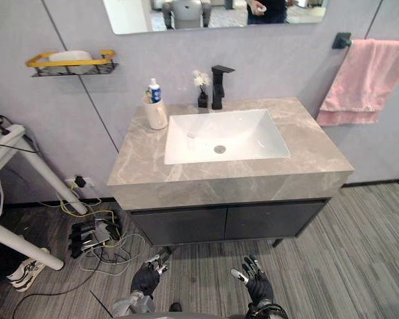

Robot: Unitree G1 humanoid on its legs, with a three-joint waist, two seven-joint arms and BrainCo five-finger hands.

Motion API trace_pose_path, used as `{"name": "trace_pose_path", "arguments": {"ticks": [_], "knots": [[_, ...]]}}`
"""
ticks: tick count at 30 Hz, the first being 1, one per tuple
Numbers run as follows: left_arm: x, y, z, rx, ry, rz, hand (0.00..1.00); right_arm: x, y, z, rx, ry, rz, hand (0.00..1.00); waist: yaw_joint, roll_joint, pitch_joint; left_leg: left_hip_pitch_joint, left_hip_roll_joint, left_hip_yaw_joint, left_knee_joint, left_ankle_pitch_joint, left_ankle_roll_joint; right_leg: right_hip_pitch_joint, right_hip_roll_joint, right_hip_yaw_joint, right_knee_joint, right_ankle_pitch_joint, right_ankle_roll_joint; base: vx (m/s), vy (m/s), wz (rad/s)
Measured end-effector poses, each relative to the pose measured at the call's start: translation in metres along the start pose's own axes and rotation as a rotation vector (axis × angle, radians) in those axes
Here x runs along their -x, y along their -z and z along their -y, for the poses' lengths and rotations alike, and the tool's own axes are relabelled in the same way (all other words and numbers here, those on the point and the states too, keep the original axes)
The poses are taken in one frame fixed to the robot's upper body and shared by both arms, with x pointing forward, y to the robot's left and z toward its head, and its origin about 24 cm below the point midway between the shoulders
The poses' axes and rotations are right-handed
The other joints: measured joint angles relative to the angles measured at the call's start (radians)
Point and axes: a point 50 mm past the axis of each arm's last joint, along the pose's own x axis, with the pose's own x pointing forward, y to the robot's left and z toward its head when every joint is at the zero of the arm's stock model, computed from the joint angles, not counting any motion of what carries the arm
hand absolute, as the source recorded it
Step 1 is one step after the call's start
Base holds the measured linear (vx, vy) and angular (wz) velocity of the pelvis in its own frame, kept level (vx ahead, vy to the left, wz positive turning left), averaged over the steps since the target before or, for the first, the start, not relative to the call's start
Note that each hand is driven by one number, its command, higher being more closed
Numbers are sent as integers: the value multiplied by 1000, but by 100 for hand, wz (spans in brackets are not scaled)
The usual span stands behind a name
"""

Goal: Organize washtable

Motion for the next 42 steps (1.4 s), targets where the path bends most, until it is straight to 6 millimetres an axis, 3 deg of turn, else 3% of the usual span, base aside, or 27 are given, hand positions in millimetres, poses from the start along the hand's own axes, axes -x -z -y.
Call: {"name": "trace_pose_path", "arguments": {"ticks": [3,4,5,6,7,9,10,11,12,13,14,16,17,18,21,23,26,27,29,30,32,34,35,36,37,40,42], "knots": [[-16,-25,-2,-71,5,64,0,-11,-13,-8,-17,2,54,0,-21,-27,45,-38,22,134,88,-57,5,-35,25,123,-71,78,8,-32,14,-132],[-21,-34,-2,-99,11,86,0,-13,-15,-11,-24,-1,65,0,-24,-48,55,-60,30,176,140,-80,10,-50,21,136,-90,93,-8,-41,17,-117],[-26,-43,-1,-124,19,110,0,-14,-18,-12,-25,-5,76,0,-33,-58,67,-76,51,222,194,-105,31,-54,10,94,-121,89,-65,-25,17,-132],[-29,-48,2,-126,27,127,0,-16,-24,-10,-13,5,98,0,-50,-26,79,-81,98,275,210,-122,56,-63,-7,-43,-95,48,-123,7,3,-121],[-31,-52,5,-130,37,139,0,-17,-26,-10,-9,8,107,0,-45,-29,82,-79,107,306,219,-122,57,-102,-31,-125,4,40,-131,42,14,-116],[-35,-62,5,-128,30,171,0,-17,-23,-15,-6,-11,97,0,-45,-63,70,-62,119,410,302,-173,58,-145,-175,-365,336,11,-185,51,26,-119],[-37,-67,6,-127,29,189,0,-18,-22,-18,0,-22,91,0,-40,-80,62,-71,127,440,361,-206,55,-151,-179,-408,336,28,-160,-14,10,-142],[-38,-70,2,-115,2,196,0,-25,-28,-27,23,-66,100,0,-41,-62,61,-123,144,447,437,-274,60,-142,-146,-442,255,57,-188,-131,6,-190],[-41,-71,12,-76,18,208,0,-33,-40,-30,44,-84,133,0,1,16,40,-148,175,470,400,-272,72,-124,-108,-483,199,32,-208,-146,51,-201],[-41,-72,12,-68,16,218,0,-37,-39,-33,43,-89,122,0,11,1,42,-137,176,540,411,-269,76,-144,-166,-521,335,-47,-211,-99,62,-174],[-43,-72,13,-65,17,213,0,-42,-39,-39,58,-113,112,0,9,-7,38,-139,175,579,434,-276,82,-111,-239,-576,444,-111,-167,19,17,-124],[-42,-71,11,-70,13,207,0,-44,-34,-52,85,-172,81,0,17,-40,23,-177,184,634,474,-281,86,-35,-272,-618,337,-137,-20,17,-82,-87],[-44,-67,12,-64,12,185,0,-46,-36,-60,110,-211,86,0,15,-22,28,-204,224,651,508,-280,85,-20,-217,-631,242,-144,-8,-11,-219,-63],[-44,-58,15,-61,21,151,0,-43,-34,-58,123,-219,76,0,11,5,29,-207,274,651,530,-275,79,-2,-163,-636,193,-111,-45,-7,-251,-53],[-42,-43,20,-81,45,88,0,-25,-21,-46,115,-208,48,0,10,-15,31,-133,317,624,531,-245,36,84,-108,-631,149,-104,-57,11,-154,-20],[-43,-43,25,-91,66,87,0,-19,-21,-38,118,-184,47,0,5,-23,29,-131,321,543,519,-218,19,87,-88,-617,161,-104,-59,-7,-194,-23],[-44,-43,28,-106,79,82,0,-20,-26,-31,99,-148,72,0,-13,-43,45,-146,323,408,593,-176,29,104,-82,-559,165,-111,-79,13,-130,-49],[-44,-41,27,-108,66,74,0,-24,-34,-30,86,-135,103,0,-16,-55,56,-159,290,312,582,-236,-25,112,-87,-512,169,-115,-87,-40,4,-97],[-44,-40,32,-114,82,73,0,-30,-48,-29,66,-120,159,0,-18,-27,64,-147,196,106,487,-266,-2,58,-68,-398,218,-117,-88,-29,157,-150],[-44,-40,32,-114,81,76,0,-35,-54,-33,70,-134,176,0,-9,-16,67,-120,187,49,472,-294,-5,24,-46,-330,241,-119,-89,-1,140,-163],[-43,-44,21,-122,47,84,0,-40,-56,-47,43,-172,185,0,-10,-49,86,-114,165,-60,569,-298,-4,7,-15,-205,243,-115,-88,-12,55,-207],[-34,-45,12,-94,9,106,0,-39,-52,-55,36,-213,171,0,7,-49,88,-124,162,-143,740,-324,21,15,31,-57,226,-94,-97,4,140,-248],[-27,-46,10,-80,2,130,0,-39,-51,-56,43,-232,169,0,19,-32,86,-124,136,-236,786,-412,18,-2,68,52,222,-92,-96,-58,407,-289],[-21,-48,10,-79,-2,151,0,-40,-52,-54,48,-237,167,0,42,12,71,-98,119,-300,789,-466,15,-41,124,160,240,-85,-84,-79,416,-321],[-19,-48,11,-87,-1,159,0,-41,-51,-51,54,-236,155,0,38,19,64,-81,99,-323,785,-472,9,-68,157,230,236,-73,-66,-76,337,-249],[-15,-58,7,-102,-7,201,0,-41,-52,-48,58,-245,151,0,9,11,59,-87,36,-327,804,-468,15,-93,160,392,139,2,-37,-79,302,-182],[-13,-67,9,-133,7,239,0,-40,-49,-45,30,-235,139,0,9,11,54,-44,12,-293,752,-465,11,-99,155,463,58,99,-10,-88,317,-152]]}}
